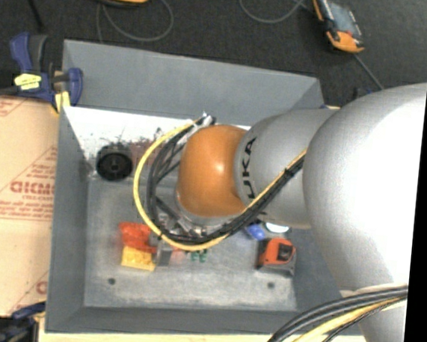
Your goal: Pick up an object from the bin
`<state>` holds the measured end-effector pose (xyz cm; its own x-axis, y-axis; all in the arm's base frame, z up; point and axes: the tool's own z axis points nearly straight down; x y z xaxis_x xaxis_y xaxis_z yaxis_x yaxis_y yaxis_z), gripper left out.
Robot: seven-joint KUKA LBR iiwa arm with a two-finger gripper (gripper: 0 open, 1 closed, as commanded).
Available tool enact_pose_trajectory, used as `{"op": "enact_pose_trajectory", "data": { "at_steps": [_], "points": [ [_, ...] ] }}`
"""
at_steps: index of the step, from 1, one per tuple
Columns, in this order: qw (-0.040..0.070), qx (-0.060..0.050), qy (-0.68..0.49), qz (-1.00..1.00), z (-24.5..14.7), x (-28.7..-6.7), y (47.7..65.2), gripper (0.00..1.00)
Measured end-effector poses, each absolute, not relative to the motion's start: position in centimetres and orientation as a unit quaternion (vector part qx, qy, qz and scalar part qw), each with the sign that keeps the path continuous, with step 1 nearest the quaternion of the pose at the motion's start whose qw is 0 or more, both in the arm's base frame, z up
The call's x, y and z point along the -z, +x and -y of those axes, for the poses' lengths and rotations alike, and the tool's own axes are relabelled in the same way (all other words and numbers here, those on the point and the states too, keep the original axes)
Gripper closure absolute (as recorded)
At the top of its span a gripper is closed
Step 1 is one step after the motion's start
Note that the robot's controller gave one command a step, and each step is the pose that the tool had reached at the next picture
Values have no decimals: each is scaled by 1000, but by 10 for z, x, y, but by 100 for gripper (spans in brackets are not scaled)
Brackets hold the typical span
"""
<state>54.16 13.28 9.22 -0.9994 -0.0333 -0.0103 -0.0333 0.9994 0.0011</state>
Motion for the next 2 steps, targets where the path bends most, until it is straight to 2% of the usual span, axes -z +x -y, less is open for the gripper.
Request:
{"op": "enact_pose_trajectory", "data": {
  "at_steps": [1,2],
  "points": [
    [1,0,-103,-995,-137,-115,531,100],
    [5,-1,-74,-997,-116,-290,534,100]
  ]
}}
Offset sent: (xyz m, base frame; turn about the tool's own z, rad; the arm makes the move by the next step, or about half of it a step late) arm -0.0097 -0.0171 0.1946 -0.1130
